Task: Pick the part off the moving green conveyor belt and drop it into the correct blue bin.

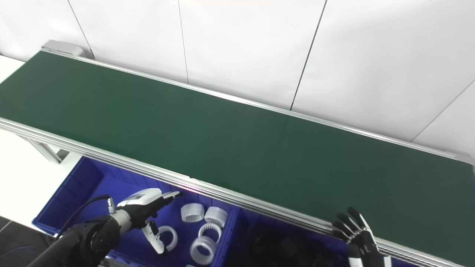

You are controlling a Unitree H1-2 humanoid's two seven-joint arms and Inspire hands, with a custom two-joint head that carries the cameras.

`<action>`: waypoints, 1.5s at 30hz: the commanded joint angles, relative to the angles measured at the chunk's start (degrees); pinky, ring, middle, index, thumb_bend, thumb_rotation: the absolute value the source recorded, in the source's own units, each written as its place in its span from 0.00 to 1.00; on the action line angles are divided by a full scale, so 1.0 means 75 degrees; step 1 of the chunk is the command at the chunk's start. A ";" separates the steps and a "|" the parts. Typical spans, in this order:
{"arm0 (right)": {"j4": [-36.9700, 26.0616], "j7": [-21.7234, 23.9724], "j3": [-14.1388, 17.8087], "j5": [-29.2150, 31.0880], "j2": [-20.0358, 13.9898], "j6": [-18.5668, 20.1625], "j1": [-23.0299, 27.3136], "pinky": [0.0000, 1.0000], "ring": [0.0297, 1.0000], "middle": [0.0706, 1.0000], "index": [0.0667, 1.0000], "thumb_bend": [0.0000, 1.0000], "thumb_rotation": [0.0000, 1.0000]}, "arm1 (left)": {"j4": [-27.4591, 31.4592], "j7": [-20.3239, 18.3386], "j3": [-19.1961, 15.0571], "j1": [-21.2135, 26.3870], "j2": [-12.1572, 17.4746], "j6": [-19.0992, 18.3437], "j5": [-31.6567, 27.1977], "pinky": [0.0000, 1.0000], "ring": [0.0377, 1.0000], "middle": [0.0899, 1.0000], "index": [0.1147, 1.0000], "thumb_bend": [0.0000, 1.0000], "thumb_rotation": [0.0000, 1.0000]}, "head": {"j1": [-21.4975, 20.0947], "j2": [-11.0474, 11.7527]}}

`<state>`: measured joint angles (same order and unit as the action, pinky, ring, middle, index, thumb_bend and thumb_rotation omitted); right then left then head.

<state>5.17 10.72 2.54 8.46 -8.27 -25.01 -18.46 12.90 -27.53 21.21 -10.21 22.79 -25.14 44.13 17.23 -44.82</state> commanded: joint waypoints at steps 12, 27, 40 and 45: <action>-0.0053 0.0130 0.0034 0.0144 0.0027 -0.0252 0.0112 0.69 0.75 0.78 0.86 0.72 0.80 | 0.1999 -0.0550 -0.1132 -0.0203 -0.0184 -0.0110 -0.0761 0.64 0.75 0.77 0.76 0.66 0.00 | -0.0045 0.0124; 0.0003 0.0117 0.0041 -0.0079 0.0156 -0.0254 0.0119 0.68 0.74 0.78 0.86 0.72 0.79 | 0.3185 -0.1390 -0.2459 -0.0145 -0.0610 -0.0235 -0.4392 0.41 0.48 0.56 0.54 0.70 0.07 | -0.0295 0.0322; -0.0197 -0.0048 -0.0087 -0.0595 0.0422 -0.0253 -0.0021 0.67 0.73 0.77 0.86 0.71 0.81 | 0.1086 0.0059 -0.2291 -0.0469 -0.2049 0.2047 -0.6266 0.78 0.84 0.87 0.84 0.93 0.19 | -0.1189 0.0502; -0.0380 -0.0171 -0.0216 -0.0848 0.0546 -0.0251 -0.0103 0.66 0.73 0.78 0.85 0.71 0.80 | 0.0299 0.0193 -0.2302 -0.0522 -0.2206 0.2989 -0.6813 0.77 0.86 0.88 0.86 0.95 0.18 | -0.1781 0.0563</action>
<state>4.68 10.01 1.12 2.42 -4.52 -25.01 -19.19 15.05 -26.50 4.45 -14.60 6.26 -6.58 -4.82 3.79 -40.52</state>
